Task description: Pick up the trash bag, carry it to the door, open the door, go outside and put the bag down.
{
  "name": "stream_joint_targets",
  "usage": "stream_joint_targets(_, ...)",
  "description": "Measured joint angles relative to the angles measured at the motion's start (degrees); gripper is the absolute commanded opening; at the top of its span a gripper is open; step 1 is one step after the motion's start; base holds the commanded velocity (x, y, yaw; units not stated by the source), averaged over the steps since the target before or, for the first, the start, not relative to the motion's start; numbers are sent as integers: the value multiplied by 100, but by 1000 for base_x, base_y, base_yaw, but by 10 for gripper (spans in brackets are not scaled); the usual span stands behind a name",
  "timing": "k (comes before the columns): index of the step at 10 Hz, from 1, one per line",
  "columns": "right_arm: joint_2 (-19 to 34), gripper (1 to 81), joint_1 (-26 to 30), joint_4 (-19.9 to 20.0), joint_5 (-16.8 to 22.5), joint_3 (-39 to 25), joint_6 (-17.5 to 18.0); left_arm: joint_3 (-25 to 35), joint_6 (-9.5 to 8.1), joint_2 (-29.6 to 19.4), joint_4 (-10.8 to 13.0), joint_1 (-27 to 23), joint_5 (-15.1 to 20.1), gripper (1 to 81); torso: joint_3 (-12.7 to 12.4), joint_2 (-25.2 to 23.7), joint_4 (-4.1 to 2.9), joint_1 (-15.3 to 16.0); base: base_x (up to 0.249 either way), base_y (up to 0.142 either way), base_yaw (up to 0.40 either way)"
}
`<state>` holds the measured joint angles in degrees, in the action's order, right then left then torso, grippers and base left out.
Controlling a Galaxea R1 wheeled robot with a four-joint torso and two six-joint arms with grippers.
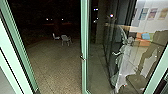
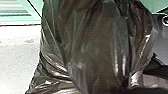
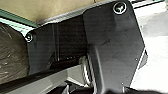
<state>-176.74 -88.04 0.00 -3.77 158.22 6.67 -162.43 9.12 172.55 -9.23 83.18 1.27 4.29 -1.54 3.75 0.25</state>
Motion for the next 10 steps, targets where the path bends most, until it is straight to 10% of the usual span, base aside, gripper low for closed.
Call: stream_joint_targets(10,37,811,-71,0,16,0,2,18,2,56,2,-11,2,10,2,-7,6,-17,90,0,0)
